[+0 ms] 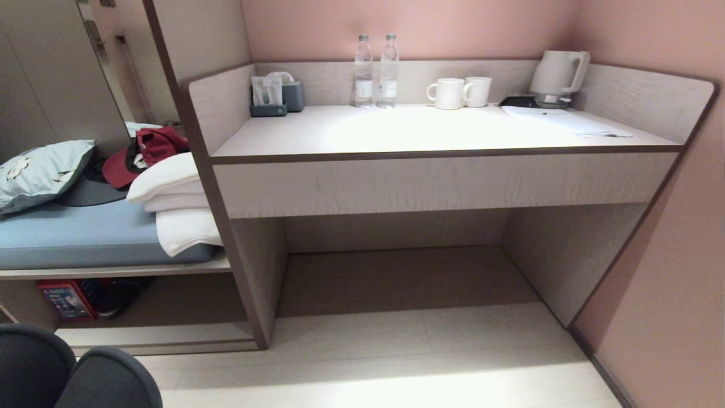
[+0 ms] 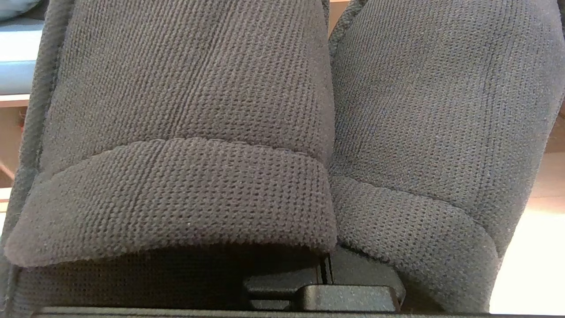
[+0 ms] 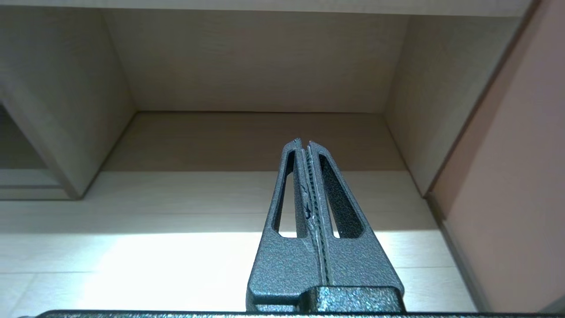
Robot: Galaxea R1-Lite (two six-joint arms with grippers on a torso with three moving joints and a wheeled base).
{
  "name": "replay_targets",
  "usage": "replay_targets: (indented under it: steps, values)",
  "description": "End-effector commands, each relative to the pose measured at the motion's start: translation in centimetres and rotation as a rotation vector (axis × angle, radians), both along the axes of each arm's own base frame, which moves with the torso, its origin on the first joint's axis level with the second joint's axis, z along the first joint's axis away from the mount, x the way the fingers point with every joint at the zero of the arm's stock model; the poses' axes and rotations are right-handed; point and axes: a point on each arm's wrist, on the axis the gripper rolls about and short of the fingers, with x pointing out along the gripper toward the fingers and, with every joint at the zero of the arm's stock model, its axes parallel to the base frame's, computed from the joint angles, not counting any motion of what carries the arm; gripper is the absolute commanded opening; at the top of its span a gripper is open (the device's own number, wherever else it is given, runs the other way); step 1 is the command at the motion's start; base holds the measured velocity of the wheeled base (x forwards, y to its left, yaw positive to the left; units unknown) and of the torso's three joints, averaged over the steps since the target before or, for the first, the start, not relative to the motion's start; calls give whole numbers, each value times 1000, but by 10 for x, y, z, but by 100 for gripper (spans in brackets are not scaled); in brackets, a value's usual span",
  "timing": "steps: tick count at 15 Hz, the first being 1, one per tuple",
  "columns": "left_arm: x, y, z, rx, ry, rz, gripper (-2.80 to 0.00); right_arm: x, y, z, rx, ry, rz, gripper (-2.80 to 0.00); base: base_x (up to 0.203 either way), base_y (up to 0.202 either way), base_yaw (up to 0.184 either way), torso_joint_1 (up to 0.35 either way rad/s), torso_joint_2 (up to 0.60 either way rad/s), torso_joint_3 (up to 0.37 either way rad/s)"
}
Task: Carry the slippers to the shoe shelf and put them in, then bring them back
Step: Place the slippers into the shoe cabinet
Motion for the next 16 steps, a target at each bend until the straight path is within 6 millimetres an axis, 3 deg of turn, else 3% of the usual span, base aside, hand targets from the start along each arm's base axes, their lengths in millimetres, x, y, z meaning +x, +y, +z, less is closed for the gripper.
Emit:
replay_targets:
  steps: [1, 13, 16]
  values:
    - [0, 0, 0, 0, -1, 0, -280, 0, 0, 0, 0, -1, 0, -280, 0, 193, -4, 4, 0, 2]
    - [0, 0, 0, -2, -1, 0, -280, 0, 0, 0, -1, -1, 0, -280, 0, 195, -1, 2, 1, 1]
    - [0, 0, 0, -2, -1, 0, -280, 0, 0, 0, 0, -1, 0, -280, 0, 112, -3, 2, 2, 4]
